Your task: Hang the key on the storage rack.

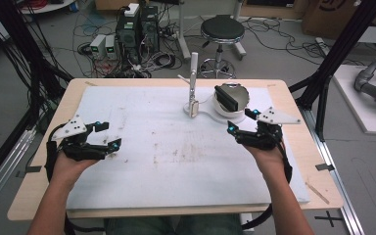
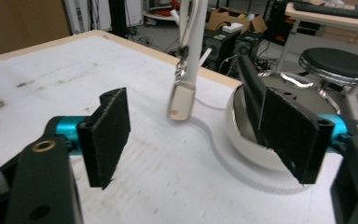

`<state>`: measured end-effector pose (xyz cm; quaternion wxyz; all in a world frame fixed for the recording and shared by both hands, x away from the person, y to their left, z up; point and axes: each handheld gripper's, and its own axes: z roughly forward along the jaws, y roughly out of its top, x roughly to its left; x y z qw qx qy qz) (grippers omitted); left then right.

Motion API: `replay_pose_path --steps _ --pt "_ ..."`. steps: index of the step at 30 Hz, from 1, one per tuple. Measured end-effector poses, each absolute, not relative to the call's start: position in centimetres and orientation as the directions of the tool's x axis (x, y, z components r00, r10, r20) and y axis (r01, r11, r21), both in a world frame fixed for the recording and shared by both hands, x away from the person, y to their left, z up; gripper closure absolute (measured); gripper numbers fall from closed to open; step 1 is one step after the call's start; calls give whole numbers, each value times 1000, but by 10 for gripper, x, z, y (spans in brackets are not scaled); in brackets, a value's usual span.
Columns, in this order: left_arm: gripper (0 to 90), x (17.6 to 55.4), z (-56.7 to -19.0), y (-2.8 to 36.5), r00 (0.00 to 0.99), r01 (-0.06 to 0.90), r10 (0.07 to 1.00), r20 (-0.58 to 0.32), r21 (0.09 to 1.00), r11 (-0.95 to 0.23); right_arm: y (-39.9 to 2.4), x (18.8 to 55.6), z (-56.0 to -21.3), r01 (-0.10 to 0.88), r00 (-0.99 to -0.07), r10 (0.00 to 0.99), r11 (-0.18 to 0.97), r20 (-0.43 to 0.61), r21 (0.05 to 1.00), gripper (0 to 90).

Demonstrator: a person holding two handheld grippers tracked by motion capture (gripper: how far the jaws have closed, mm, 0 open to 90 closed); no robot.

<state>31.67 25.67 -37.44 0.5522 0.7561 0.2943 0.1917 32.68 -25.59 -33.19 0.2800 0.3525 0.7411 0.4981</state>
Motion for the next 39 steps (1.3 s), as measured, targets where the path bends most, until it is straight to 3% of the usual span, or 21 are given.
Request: replay_pose_path --steps 13,39 --pt "186 314 -377 252 765 221 644 -26 949 -225 -276 313 -366 268 -596 803 196 2 943 203" --pt "186 313 -378 253 761 227 648 -27 947 -227 -283 315 -364 265 -571 821 181 3 947 203"
